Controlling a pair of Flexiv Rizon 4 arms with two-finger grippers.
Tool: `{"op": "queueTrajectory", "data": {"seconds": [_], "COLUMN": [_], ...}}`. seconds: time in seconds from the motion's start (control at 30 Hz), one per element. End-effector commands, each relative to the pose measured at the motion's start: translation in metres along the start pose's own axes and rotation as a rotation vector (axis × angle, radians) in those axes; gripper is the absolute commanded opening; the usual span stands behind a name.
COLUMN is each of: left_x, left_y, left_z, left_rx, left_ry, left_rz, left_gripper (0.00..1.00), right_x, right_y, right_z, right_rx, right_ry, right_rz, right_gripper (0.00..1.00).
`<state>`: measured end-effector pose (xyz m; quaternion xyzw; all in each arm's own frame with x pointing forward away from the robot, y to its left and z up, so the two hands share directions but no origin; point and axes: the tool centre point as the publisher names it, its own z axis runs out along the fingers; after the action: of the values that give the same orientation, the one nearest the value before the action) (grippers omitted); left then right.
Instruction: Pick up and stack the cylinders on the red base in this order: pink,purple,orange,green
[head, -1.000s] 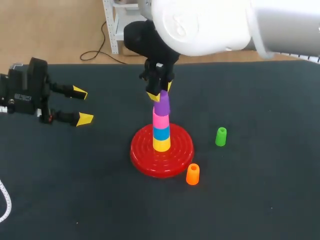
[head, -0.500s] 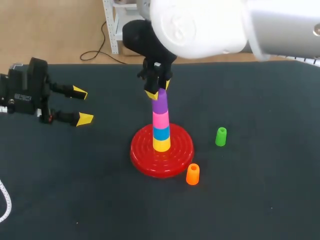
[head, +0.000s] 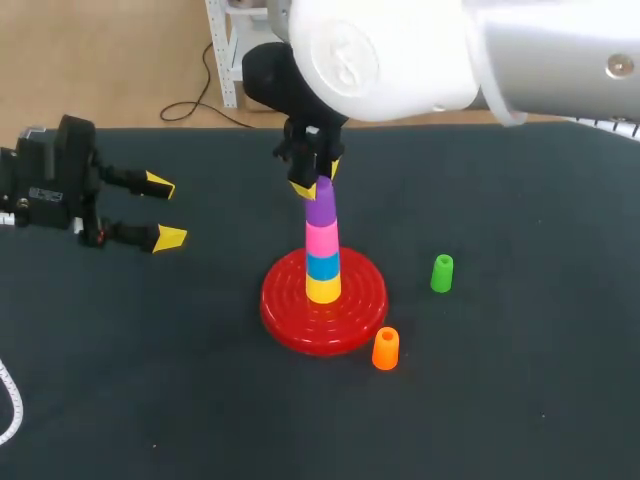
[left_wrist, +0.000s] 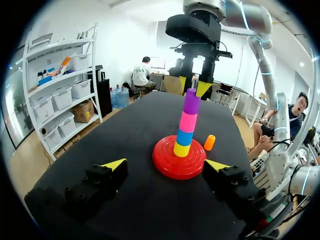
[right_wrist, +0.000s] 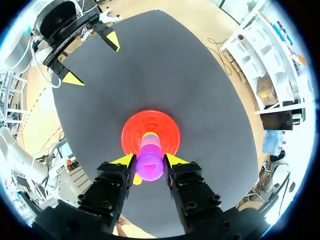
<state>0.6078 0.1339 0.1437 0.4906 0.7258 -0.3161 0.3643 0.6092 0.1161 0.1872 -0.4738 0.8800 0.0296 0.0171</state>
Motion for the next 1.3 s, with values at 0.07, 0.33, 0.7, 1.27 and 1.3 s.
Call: {"op": "queueTrajectory", "data": {"seconds": [0.07, 0.33, 0.7, 1.27, 1.3], "left_x": [0.001, 0.001, 0.001, 0.001, 0.001], "left_y": [0.0, 0.0, 0.0, 0.0, 0.0], "left_z": [0.0, 0.0, 0.0, 0.0, 0.0], "left_rx": [-0.001, -0.001, -0.001, -0.001, -0.001], "left_ry": [-0.005, -0.005, -0.005, -0.005, -0.005], "left_rz": [0.002, 0.002, 0.002, 0.002, 0.002], "left_gripper": [1.0, 1.0, 1.0, 1.0, 1.0], "right_x": [0.002, 0.002, 0.003, 0.019, 0.022], "right_y": [0.001, 0.007, 0.006, 0.002, 0.003], "right_z": [0.001, 0.016, 0.015, -0.037, -0.037], "right_rx": [0.001, -0.01, -0.008, 0.009, 0.013], "right_ry": [-0.005, 0.022, -0.019, -0.212, -0.211], "right_rz": [0.002, -0.009, -0.007, -0.053, -0.066], "right_gripper": [0.0, 0.0, 0.24, 1.0, 1.0]}}
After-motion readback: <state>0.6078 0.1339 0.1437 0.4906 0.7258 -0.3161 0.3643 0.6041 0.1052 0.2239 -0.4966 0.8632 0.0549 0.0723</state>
